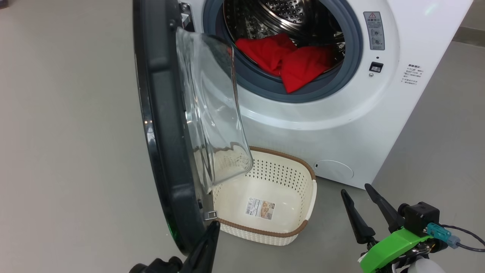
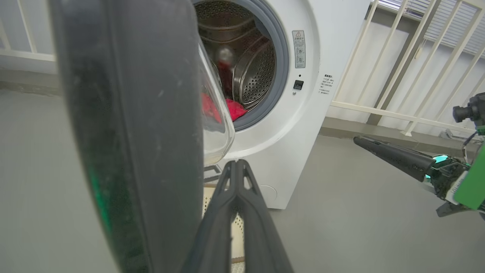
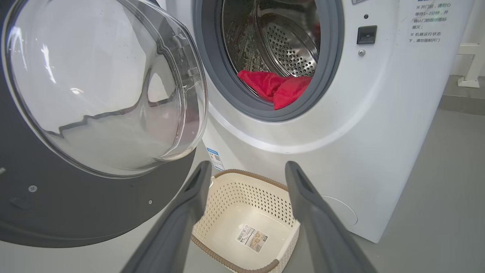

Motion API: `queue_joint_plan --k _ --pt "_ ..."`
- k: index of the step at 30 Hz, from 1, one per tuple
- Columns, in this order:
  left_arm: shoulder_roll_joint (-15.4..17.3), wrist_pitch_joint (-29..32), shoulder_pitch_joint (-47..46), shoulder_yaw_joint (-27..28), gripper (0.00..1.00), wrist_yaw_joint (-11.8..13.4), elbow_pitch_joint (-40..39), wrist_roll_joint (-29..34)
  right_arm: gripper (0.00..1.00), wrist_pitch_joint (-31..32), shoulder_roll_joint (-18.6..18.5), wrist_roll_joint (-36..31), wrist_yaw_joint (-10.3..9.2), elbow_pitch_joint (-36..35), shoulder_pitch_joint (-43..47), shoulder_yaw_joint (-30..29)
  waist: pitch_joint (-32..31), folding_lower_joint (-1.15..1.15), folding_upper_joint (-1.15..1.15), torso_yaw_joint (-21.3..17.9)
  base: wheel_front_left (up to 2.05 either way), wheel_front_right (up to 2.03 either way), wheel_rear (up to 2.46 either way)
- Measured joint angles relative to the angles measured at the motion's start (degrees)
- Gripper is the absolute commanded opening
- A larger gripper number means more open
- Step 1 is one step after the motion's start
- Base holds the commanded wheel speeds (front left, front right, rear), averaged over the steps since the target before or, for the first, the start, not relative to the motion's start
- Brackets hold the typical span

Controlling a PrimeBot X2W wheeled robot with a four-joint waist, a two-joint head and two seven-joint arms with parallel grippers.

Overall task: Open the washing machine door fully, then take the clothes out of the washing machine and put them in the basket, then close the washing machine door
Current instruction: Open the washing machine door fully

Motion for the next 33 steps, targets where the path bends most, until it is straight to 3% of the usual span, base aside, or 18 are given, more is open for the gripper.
queue_joint_plan --k 14,26,33 --pt "-0.65 0.01 -1.41 3.12 0.00 2.54 3.11 -3.36 1.00 0.00 0.02 0.00 0.00 -0.33 -0.01 -0.52 0.46 0.00 0.00 0.23 0.00 0.00 0.00" --pt "-0.70 0.03 -0.94 11.66 0.00 6.10 1.59 -2.59 1.00 0.00 0.43 0.00 0.00 -0.34 -0.01 -0.68 0.86 0.00 0.00 1.42 0.00 0.00 0.00" --pt "-0.68 0.01 -1.31 16.93 0.00 6.13 2.91 -2.69 1.00 0.00 0.43 0.00 0.00 -0.35 -0.08 -0.52 1.60 0.00 0.00 1.69 0.00 0.00 0.00"
